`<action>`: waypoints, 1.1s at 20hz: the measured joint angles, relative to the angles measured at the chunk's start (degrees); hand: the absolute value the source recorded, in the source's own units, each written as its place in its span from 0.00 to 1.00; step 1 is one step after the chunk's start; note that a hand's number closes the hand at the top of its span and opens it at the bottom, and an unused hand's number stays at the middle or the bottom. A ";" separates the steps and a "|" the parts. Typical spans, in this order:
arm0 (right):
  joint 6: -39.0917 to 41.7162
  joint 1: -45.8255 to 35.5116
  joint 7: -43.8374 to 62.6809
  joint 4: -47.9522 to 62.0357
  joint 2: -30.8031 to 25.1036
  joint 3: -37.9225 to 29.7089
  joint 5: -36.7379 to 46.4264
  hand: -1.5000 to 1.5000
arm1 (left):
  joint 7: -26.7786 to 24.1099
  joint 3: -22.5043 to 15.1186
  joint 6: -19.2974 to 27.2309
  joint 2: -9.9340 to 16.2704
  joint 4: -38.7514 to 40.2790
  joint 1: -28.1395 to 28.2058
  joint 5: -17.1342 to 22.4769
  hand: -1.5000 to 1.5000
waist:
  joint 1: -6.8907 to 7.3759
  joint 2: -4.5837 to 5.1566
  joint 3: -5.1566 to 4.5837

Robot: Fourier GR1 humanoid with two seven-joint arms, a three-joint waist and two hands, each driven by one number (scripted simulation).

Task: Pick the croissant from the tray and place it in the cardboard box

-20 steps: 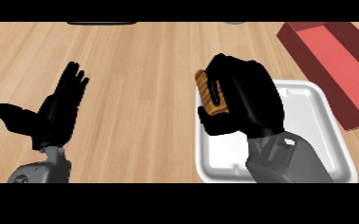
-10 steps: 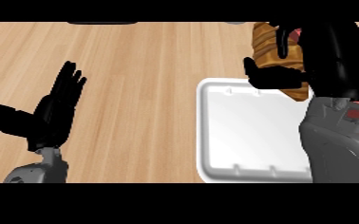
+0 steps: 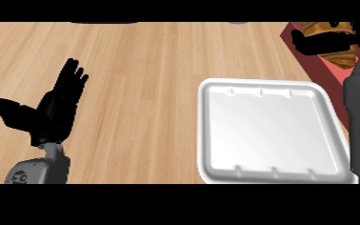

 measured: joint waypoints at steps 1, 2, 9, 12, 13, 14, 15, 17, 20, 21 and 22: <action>-1.09 0.01 -0.85 1.76 -0.91 -0.17 1.01 1.00 | -0.08 -0.04 -0.11 0.02 0.02 0.08 -0.02 0.50 | 0.05 0.00 -0.01; -2.48 -0.50 -2.03 4.60 -1.89 -0.54 1.94 1.00 | 0.31 0.09 -0.36 0.30 -0.17 -0.19 0.23 0.50 | 0.20 0.05 -0.01; -10.15 -4.09 -11.99 23.04 -8.69 -3.74 4.48 1.00 | 0.56 -0.24 -0.52 0.02 -0.71 0.13 0.17 0.50 | 0.59 0.15 0.01; -13.35 -4.82 -16.86 31.20 -10.75 -4.61 5.05 1.00 | 0.92 -0.47 -0.50 -0.09 -2.00 0.84 0.13 0.50 | 0.77 0.19 0.03; -13.98 -5.02 -17.90 33.67 -11.23 -4.35 5.73 1.00 | 0.47 -0.56 -0.48 -0.20 -1.48 0.62 -0.10 0.50 | 0.80 0.23 0.02; -13.93 -4.97 -18.56 35.93 -12.07 -3.89 6.73 1.00 | 0.26 -0.36 -0.85 -0.03 -1.54 0.88 0.22 0.50 | 1.00 0.31 0.01; -12.67 -5.38 -19.06 38.21 -13.32 -3.41 7.58 1.00 | 0.43 -0.26 -0.95 0.09 -1.46 0.54 0.36 0.50 | 1.16 0.41 0.02; -9.82 -6.05 -18.46 42.31 -14.55 -1.76 9.81 0.00 | 0.69 -1.12 -0.61 -0.52 -1.47 0.45 -0.16 0.50 | 1.48 0.51 0.00; -6.30 -6.89 -19.22 49.10 -16.19 -1.46 10.75 0.00 | 0.25 -1.27 -0.83 -0.62 -1.60 0.50 -0.13 0.50 | 1.70 0.60 0.03; -6.23 -7.54 -19.76 51.60 -16.26 -1.72 10.75 0.00 | 0.29 -0.98 -0.85 -0.39 -1.17 -0.19 -0.08 0.50 | 1.71 0.63 0.04; -6.41 -8.53 -21.02 54.05 -16.76 -2.28 10.48 0.00 | 0.69 -0.69 -0.80 -0.20 -0.91 -0.91 0.07 0.50 | 1.73 0.66 0.07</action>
